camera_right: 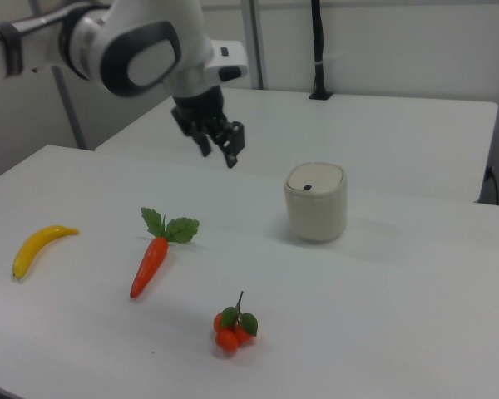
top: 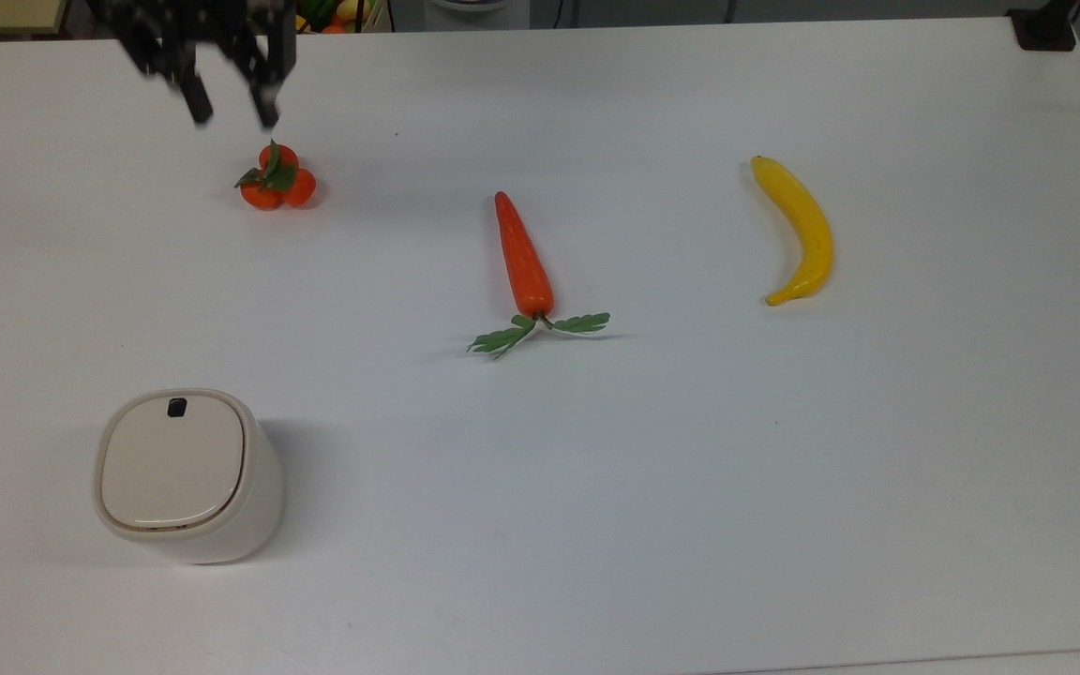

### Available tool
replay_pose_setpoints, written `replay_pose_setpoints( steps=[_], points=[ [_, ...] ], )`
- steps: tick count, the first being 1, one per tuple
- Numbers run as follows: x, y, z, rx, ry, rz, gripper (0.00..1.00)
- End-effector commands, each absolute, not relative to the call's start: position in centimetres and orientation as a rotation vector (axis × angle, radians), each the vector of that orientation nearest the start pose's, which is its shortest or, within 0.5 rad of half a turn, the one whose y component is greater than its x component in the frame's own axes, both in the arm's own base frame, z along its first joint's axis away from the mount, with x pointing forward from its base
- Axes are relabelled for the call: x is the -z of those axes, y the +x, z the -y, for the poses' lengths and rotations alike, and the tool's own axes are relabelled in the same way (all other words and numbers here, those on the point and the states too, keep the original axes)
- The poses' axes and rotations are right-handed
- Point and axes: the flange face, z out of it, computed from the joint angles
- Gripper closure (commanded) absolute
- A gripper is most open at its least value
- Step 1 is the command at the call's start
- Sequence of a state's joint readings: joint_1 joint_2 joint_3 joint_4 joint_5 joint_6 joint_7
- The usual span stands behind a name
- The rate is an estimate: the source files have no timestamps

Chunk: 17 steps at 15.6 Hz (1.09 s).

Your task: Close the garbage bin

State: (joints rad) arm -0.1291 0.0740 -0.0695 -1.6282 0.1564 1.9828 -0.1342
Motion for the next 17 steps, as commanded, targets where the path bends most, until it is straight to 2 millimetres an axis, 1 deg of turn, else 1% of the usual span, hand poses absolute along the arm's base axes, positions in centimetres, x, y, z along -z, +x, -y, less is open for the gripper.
replay_pose_setpoints(
  steps=[1,2,3,4,6,7,9,11,12,13,14,16,17],
  points=[
    [-62.7,55.4,10.0,0.291,-2.964,-0.243,0.0],
    [-63.4,54.3,9.5,0.246,-2.962,-0.228,0.0],
    [-63.6,53.5,9.1,0.189,-2.962,-0.213,0.0],
    [-63.8,53.0,8.2,0.14,-2.972,-0.183,0.0],
    [-64.7,52.1,6.4,0.075,-2.97,-0.147,0.0],
    [-65.6,51.5,5.4,0.056,-2.969,-0.158,0.0],
    [-66.3,51.1,3.0,0.038,-2.967,-0.173,0.0],
    [-66.3,51.4,-0.5,0.041,-2.982,-0.118,0.0],
    [-65.9,51.7,-2.0,0.035,-3.002,-0.085,0.0],
    [-65.6,52.0,-3.1,0.051,-3.026,-0.05,0.0],
    [-65.0,52.6,-3.6,0.064,-3.037,-0.019,0.0],
    [-63.7,54.4,-3.6,0.104,-3.034,-0.003,0.0],
    [-63.4,54.9,-3.6,0.136,-3.033,0.017,0.0]
  ],
)
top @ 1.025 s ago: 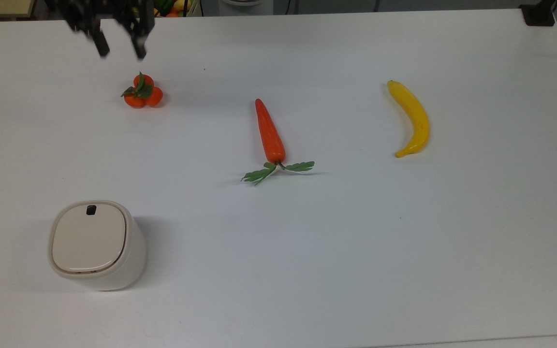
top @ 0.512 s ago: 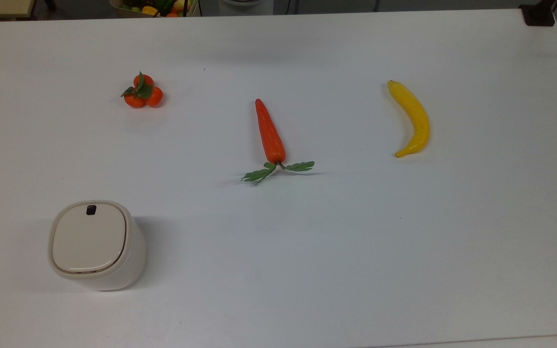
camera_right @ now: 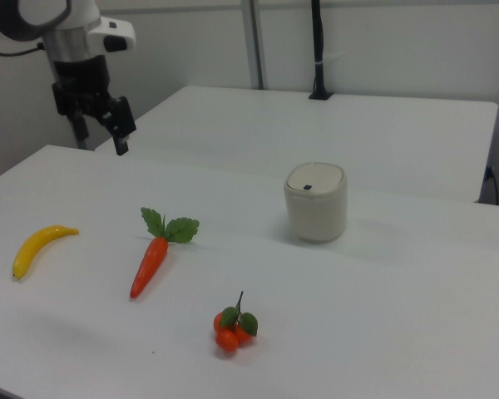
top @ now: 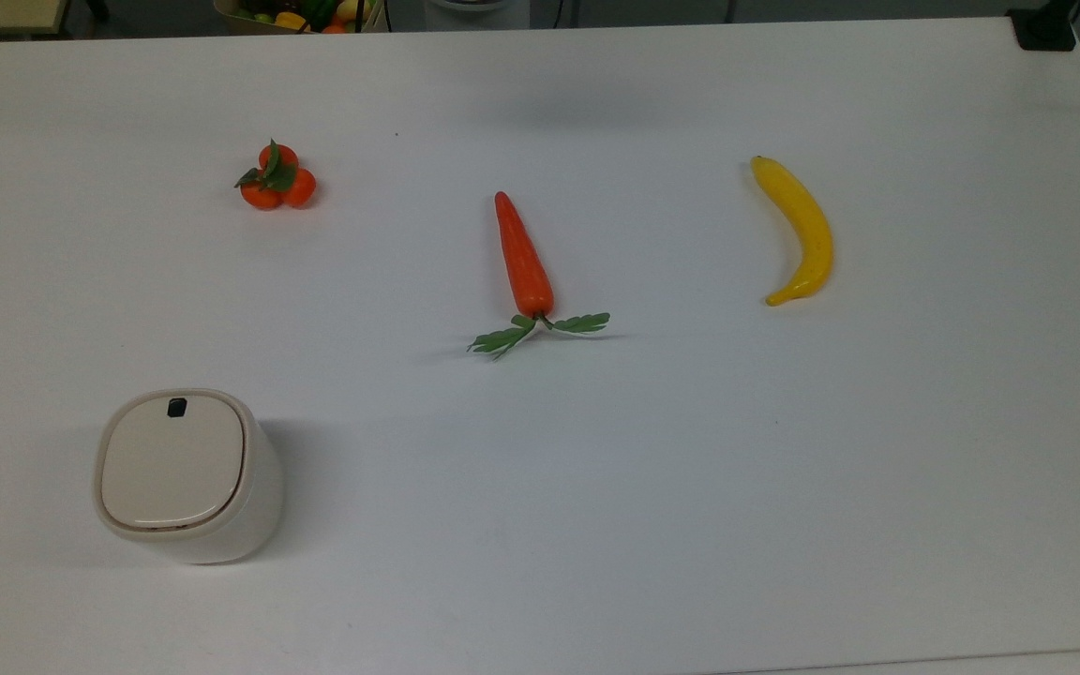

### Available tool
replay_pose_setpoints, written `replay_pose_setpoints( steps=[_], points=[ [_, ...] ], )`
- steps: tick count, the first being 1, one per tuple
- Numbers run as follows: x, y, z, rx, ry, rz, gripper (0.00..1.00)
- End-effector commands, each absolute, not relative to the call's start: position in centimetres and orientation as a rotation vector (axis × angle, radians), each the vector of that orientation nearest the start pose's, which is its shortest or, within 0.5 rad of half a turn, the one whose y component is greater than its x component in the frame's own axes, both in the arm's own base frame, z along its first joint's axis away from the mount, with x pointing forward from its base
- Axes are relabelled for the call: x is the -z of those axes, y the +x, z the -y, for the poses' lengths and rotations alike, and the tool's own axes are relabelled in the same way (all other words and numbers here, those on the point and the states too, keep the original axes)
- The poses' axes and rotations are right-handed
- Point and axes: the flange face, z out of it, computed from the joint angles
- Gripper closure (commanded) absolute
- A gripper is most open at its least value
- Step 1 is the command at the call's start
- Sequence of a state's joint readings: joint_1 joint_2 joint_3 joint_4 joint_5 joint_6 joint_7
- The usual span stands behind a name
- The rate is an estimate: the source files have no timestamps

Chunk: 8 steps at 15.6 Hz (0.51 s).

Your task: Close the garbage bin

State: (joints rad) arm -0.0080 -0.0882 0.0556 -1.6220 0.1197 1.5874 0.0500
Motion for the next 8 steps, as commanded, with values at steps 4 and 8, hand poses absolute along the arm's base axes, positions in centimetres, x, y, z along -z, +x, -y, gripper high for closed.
replay_pose_setpoints(
  steps=[4,8],
  points=[
    [-62.4,55.9,-3.8,0.153,-3.082,0.221,0.0],
    [-61.9,55.9,-3.3,0.145,-3.089,0.253,0.0]
  ],
)
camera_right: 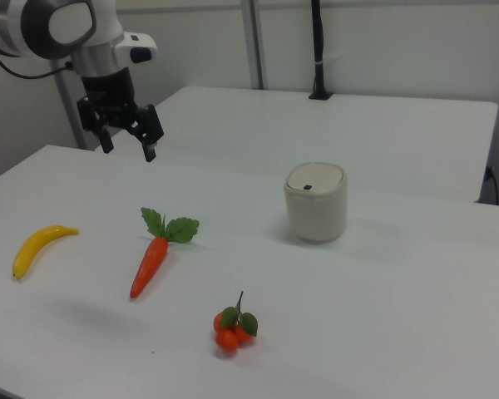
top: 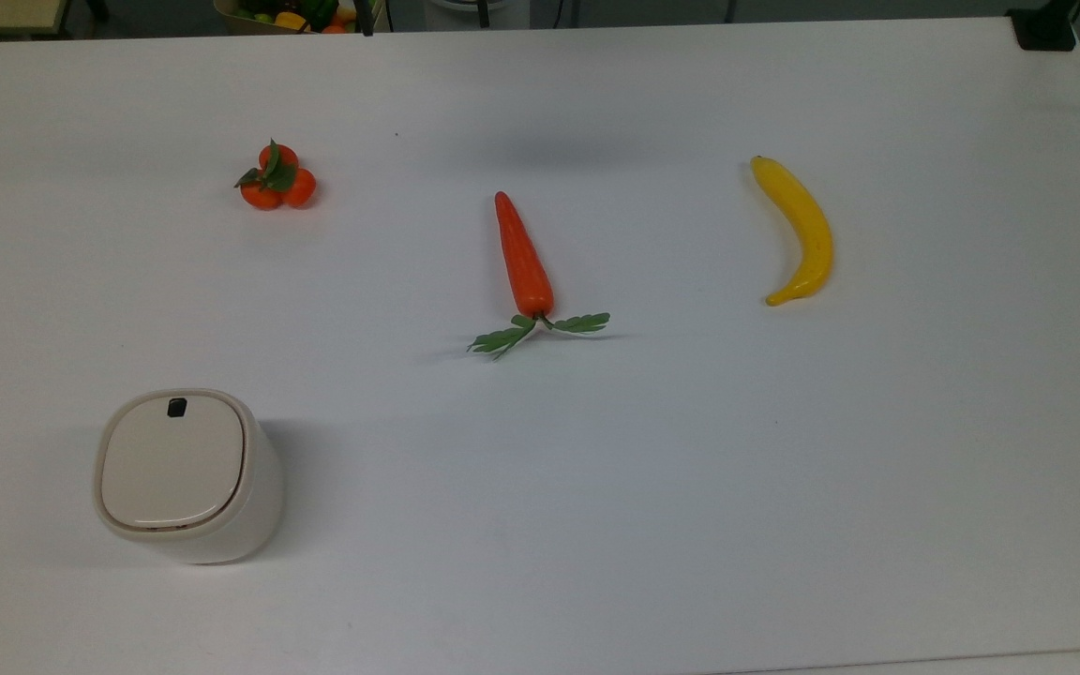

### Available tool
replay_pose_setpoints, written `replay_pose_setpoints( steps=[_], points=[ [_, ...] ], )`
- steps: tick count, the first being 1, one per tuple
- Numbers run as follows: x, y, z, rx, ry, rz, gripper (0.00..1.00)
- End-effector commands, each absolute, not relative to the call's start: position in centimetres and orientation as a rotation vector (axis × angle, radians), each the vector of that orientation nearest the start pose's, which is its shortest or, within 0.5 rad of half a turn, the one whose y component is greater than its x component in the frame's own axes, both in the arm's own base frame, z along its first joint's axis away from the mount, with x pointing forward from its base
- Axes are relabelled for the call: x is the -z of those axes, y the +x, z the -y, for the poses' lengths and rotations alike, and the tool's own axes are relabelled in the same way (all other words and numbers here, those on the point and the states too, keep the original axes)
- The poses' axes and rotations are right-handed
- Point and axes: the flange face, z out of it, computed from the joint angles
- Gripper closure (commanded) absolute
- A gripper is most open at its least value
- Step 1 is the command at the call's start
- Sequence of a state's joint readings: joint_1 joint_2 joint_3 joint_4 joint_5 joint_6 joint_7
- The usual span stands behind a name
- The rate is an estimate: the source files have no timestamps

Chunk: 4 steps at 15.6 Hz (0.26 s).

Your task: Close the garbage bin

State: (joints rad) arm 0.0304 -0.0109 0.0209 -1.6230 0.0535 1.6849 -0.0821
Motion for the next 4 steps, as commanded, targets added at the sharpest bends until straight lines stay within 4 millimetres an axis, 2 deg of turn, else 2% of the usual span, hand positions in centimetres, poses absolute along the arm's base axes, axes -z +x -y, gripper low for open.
replay_pose_setpoints(
  steps=[1,4],
  points=[
    [-61.9,55.94,-3.39,0.147,-3.089,0.256,0.0],
    [-61.99,55.89,-3.39,0.149,-3.089,0.256,0.0]
  ],
)
